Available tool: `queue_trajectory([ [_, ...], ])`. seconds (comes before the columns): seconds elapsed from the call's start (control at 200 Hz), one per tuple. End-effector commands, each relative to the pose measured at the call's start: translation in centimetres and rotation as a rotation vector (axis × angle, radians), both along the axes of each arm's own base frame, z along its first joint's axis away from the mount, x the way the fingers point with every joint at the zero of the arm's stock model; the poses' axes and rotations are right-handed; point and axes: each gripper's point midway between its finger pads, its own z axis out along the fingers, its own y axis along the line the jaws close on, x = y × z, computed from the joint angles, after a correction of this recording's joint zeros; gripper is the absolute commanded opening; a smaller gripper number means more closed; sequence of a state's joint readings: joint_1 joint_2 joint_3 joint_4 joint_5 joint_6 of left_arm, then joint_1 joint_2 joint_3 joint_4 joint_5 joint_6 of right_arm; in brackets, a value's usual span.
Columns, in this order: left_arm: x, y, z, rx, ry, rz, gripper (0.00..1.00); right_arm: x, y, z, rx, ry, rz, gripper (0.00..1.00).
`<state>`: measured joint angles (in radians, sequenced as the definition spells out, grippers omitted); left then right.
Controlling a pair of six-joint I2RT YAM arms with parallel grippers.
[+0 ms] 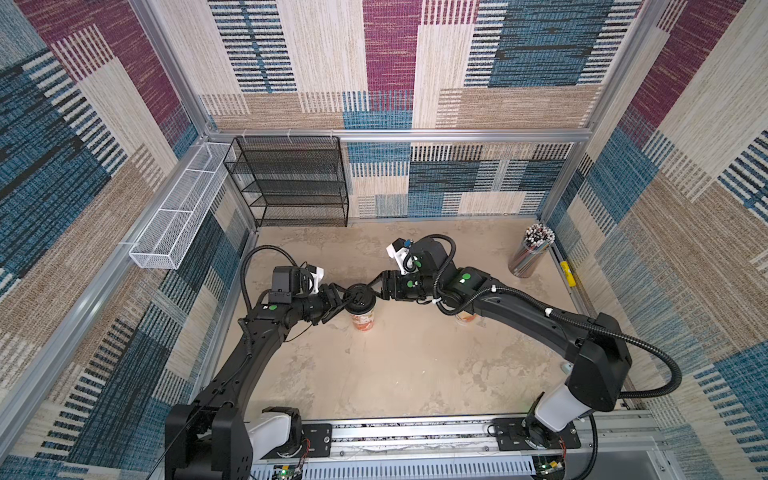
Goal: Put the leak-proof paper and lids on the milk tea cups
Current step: Secure the cup lid on the cup, then reset both arms
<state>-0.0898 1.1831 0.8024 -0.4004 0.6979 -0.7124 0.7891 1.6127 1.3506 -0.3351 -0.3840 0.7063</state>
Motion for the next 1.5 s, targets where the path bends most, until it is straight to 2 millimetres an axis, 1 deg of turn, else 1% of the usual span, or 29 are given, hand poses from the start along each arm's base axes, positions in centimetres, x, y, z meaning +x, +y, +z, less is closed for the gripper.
queue_trajectory([
  [0.0,-3.4,2.0,-3.8,0.125,0.232,0.073,0.65,0.2,-0.5,0.4,0.004,-0.019,-0.001,0.68],
  [0.08,-3.2,1.3,-2.5,0.082,0.202,0.048,0.7,0.1,-0.7,0.5,0.001,-0.018,-0.002,0.68],
  [0.245,-2.2,0.8,-0.3,0.052,0.142,0.031,0.79,-0.1,-1.0,0.3,-0.001,-0.012,-0.001,0.68],
  [0.406,-1.7,0.9,1.4,0.058,0.095,0.032,0.9,-0.3,-1.4,0.5,0.002,-0.015,-0.008,0.69],
  [0.571,-1.2,1.1,3.6,0.067,0.031,0.034,0.98,-0.3,-1.9,0.8,0.0,-0.024,-0.016,0.7],
  [0.626,-1.1,1.1,4.5,0.072,0.009,0.031,1.0,-0.4,-2.1,1.1,0.001,-0.032,-0.019,0.7],
  [0.671,-1.0,1.2,5.1,0.083,-0.007,0.028,1.0,-0.4,-2.4,1.4,-0.003,-0.046,-0.025,0.7],
  [0.721,-1.0,1.6,6.0,0.111,-0.031,0.035,0.99,-0.2,-3.1,2.7,-0.004,-0.092,-0.046,0.7],
  [0.731,-0.8,2.1,6.0,0.141,-0.038,0.058,0.99,-0.1,-3.3,3.0,-0.006,-0.103,-0.054,0.7],
  [0.751,-0.8,2.4,6.5,0.161,-0.054,0.067,0.99,0.0,-3.7,3.5,-0.013,-0.128,-0.07,0.7],
  [0.802,-0.6,3.8,7.4,0.233,-0.096,0.115,0.99,0.6,-5.5,5.1,-0.041,-0.203,-0.137,0.69],
  [0.837,-0.5,5.2,7.9,0.306,-0.122,0.172,1.0,1.1,-7.4,6.4,-0.067,-0.263,-0.205,0.69],
  [0.902,-0.6,8.5,8.4,0.463,-0.164,0.288,0.99,1.8,-11.8,7.8,-0.126,-0.347,-0.346,0.68],
  [0.912,-0.6,9.3,8.4,0.498,-0.169,0.319,0.99,2.0,-12.6,8.0,-0.137,-0.361,-0.375,0.68],
  [0.917,-0.7,9.3,8.5,0.499,-0.171,0.318,0.99,2.0,-13.0,8.1,-0.14,-0.365,-0.383,0.68],
  [0.922,-0.7,9.8,8.5,0.523,-0.175,0.337,0.99,2.0,-13.4,8.1,-0.149,-0.371,-0.397,0.68],
  [0.937,-0.8,10.5,8.5,0.552,-0.183,0.359,0.99,2.2,-14.8,8.3,-0.168,-0.39,-0.442,0.68],
  [0.972,-0.9,12.3,8.5,0.636,-0.202,0.418,0.98,2.4,-17.8,7.7,-0.23,-0.421,-0.532,0.68],
  [1.002,-1.0,13.5,8.3,0.699,-0.215,0.453,0.98,2.4,-20.6,7.3,-0.285,-0.452,-0.618,0.73],
  [1.062,-0.8,15.4,7.6,0.796,-0.239,0.508,0.99,2.3,-26.0,5.5,-0.399,-0.501,-0.777,0.78],
  [1.107,-0.5,16.4,6.8,0.858,-0.258,0.519,0.98,2.3,-29.5,3.9,-0.483,-0.544,-0.853,0.8],
  [1.167,0.2,17.6,5.5,0.936,-0.281,0.533,0.99,2.3,-34.1,1.8,-0.587,-0.573,-0.963,0.86],
  [1.227,1.0,18.1,3.9,0.998,-0.319,0.504,0.98,2.5,-37.9,0.4,-0.646,-0.61,-1.058,0.91],
  [1.267,1.7,18.2,3.1,1.026,-0.36,0.479,0.98,2.8,-39.3,-0.8,-0.66,-0.632,-1.069,0.92],
  [1.353,2.8,18.7,1.1,1.045,-0.396,0.458,0.98,3.9,-40.5,-4.0,-0.666,-0.649,-1.029,0.94],
  [1.438,3.8,18.9,-1.1,0.996,-0.415,0.432,0.98,5.4,-40.7,-6.8,-0.652,-0.628,-0.979,0.98],
  [1.493,4.2,19.2,-2.6,0.977,-0.403,0.42,0.98,6.3,-40.4,-8.0,-0.638,-0.63,-0.945,1.0],
])
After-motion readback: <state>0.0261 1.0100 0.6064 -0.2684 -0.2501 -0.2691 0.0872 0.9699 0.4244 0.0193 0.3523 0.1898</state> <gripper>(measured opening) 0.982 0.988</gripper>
